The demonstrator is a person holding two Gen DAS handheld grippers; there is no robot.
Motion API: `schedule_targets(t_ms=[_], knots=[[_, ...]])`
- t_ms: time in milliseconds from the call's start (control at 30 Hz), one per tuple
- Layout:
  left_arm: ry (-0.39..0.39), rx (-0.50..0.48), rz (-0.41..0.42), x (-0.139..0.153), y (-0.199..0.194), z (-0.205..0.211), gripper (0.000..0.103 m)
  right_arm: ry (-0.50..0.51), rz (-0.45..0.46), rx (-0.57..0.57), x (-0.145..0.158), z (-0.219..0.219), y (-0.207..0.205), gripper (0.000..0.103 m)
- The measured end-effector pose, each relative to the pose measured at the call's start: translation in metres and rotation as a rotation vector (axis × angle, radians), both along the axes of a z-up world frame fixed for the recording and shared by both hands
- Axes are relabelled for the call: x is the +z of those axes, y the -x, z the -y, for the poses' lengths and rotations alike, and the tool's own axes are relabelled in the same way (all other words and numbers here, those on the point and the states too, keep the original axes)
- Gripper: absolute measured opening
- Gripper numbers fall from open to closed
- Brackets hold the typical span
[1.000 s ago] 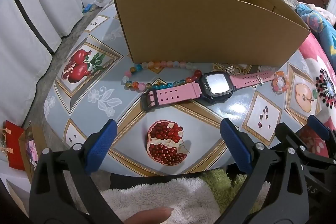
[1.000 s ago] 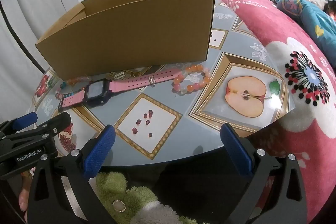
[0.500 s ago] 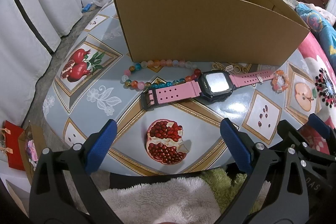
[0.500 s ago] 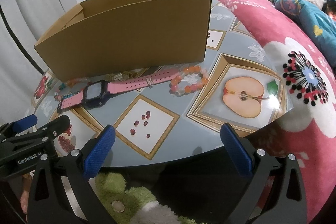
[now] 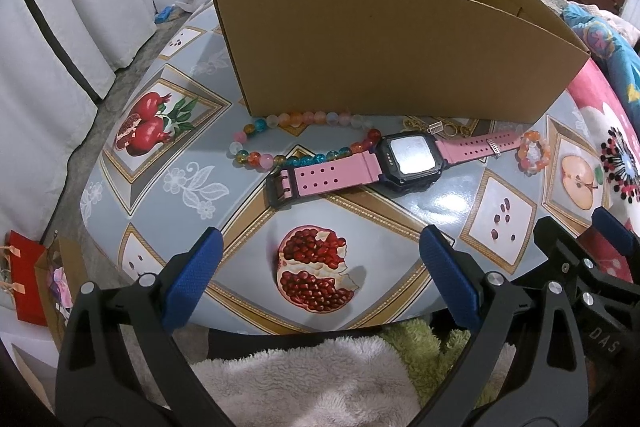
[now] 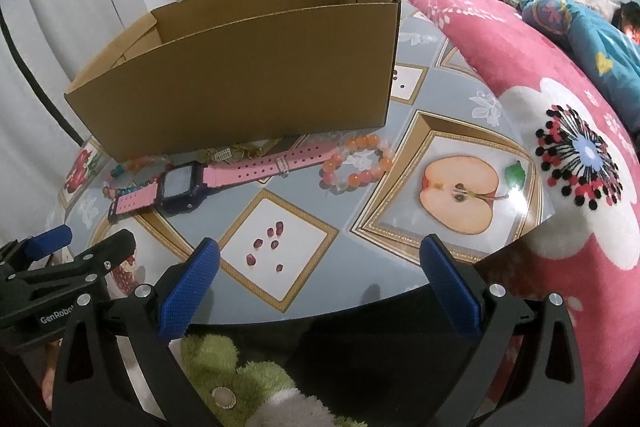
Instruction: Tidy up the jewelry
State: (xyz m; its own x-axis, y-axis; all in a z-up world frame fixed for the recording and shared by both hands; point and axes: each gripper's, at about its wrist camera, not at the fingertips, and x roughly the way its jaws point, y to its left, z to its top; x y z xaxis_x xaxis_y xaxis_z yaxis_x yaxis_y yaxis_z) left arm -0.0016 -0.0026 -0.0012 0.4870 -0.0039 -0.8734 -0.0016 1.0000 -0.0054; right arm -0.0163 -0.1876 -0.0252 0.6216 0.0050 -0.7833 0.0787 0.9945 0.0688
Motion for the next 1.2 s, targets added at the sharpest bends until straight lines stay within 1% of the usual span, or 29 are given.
schedule_targets(t_ms=[867,1200], knots=[[0.0,0.001,-0.007,-0.004,-0.001,-0.003,0.095,0.002,-0.008,0.001,-0.002,-0.003,-0.003,0.098],[0.005,0.009,-0.025,-0.011,-0.007,-0.007,0.095,0.01,-0.019,-0.004,-0.006,-0.004,-0.005,0.098]])
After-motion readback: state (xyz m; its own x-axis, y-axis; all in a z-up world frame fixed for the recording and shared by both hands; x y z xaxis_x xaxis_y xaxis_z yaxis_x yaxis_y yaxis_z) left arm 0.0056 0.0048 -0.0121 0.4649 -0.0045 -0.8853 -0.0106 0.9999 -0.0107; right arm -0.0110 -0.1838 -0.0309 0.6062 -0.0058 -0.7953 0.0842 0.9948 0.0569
